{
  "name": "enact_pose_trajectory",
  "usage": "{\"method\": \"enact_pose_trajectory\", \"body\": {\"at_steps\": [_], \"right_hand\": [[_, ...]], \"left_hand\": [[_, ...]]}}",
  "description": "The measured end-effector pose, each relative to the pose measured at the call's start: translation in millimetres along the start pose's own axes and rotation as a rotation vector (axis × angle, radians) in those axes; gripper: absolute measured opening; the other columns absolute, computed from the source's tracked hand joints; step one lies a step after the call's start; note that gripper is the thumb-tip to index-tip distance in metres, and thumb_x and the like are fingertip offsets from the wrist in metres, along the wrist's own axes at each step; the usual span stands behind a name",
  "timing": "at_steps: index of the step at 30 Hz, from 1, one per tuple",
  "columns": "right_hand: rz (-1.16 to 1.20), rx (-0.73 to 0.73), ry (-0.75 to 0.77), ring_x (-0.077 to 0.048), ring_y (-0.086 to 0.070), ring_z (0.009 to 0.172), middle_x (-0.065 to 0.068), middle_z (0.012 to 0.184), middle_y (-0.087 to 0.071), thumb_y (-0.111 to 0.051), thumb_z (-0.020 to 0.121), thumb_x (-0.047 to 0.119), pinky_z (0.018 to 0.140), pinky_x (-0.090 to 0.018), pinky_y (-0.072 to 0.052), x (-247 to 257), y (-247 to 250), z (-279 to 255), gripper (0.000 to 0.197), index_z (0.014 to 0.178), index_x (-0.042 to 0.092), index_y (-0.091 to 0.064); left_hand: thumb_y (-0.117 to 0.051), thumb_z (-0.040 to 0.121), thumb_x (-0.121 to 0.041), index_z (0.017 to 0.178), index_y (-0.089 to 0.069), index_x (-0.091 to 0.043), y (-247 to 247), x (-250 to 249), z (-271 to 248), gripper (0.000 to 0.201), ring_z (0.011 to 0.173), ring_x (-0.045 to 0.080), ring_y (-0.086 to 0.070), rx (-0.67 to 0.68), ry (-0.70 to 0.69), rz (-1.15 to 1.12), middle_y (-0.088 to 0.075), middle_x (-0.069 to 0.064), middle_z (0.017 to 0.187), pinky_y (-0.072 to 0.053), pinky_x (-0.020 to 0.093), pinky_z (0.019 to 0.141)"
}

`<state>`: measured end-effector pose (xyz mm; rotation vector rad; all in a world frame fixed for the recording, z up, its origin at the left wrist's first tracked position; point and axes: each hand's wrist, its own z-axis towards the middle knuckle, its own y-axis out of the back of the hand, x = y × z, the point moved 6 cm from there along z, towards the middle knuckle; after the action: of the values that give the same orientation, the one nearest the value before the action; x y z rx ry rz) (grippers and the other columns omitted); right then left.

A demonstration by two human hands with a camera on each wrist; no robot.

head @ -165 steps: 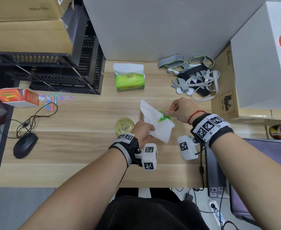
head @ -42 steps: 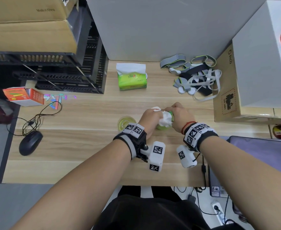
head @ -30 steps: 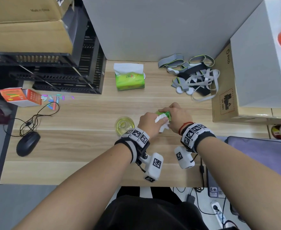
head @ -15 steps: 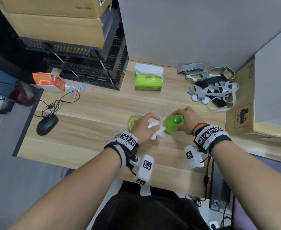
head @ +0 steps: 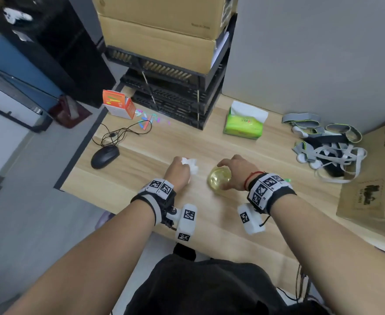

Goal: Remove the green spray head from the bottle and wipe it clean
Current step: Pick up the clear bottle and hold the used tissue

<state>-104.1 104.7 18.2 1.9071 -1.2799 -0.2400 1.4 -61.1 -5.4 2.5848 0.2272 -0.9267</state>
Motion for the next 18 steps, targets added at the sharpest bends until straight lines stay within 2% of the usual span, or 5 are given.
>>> {"method": "enact_pose_trajectory", "body": {"at_steps": [3,7,11,15,18], "right_hand": [[-0.011,-0.043,-0.068,-0.034,-0.062,0.104,-0.007,0.129,-0.043,-0.084,0.063,0.036,0.089,-0.041,-0.054,4.0,-21.0,10.5,0.08,0.134,0.034,-0.045],[-0.015,-0.096,-0.12,-0.036,-0.063,0.099,-0.009,0.125,-0.047,-0.084,0.062,0.03,0.082,-0.04,-0.055,8.6,-29.7,20.5,0.077,0.129,0.033,-0.045],[-0.062,-0.116,-0.099,-0.034,-0.064,0.096,-0.009,0.118,-0.05,-0.08,0.063,0.035,0.077,-0.036,-0.052,25.7,-33.8,22.4,0.074,0.128,0.032,-0.045],[-0.017,-0.122,0.073,-0.032,-0.061,0.086,-0.007,0.109,-0.05,-0.077,0.059,0.05,0.072,-0.031,-0.045,89.0,-39.0,27.1,0.074,0.124,0.035,-0.045],[0.025,-0.083,0.237,-0.026,-0.054,0.08,-0.003,0.102,-0.048,-0.077,0.059,0.053,0.075,-0.031,-0.045,162.8,-56.1,27.6,0.073,0.123,0.036,-0.045]], "left_hand": [[-0.043,0.065,-0.007,0.121,-0.055,-0.008,22.4,23.6,17.9,0.058,0.082,0.022,-0.059,0.01,-0.043,0.071,-0.065,0.018,0.117,-0.049,0.029,0.061],[-0.058,0.076,0.001,0.131,-0.045,-0.009,58.0,40.0,8.5,0.057,0.108,0.031,-0.061,-0.02,-0.029,0.051,-0.057,0.01,0.121,-0.057,0.048,0.089],[-0.072,0.068,-0.02,0.124,-0.056,-0.001,90.2,58.1,-10.6,0.062,0.104,0.032,-0.067,-0.11,0.011,-0.006,-0.065,0.013,0.117,-0.058,0.043,0.088],[-0.065,0.081,-0.018,0.092,-0.07,-0.001,127.6,95.6,-44.4,0.021,0.077,0.022,-0.063,-0.344,0.076,-0.033,-0.068,0.005,0.084,-0.042,0.02,0.052],[-0.064,0.085,-0.004,0.102,-0.068,0.009,146.9,146.7,-75.4,0.022,0.066,0.016,-0.062,-0.493,0.171,-0.256,-0.067,0.012,0.098,-0.045,0.01,0.042]]}}
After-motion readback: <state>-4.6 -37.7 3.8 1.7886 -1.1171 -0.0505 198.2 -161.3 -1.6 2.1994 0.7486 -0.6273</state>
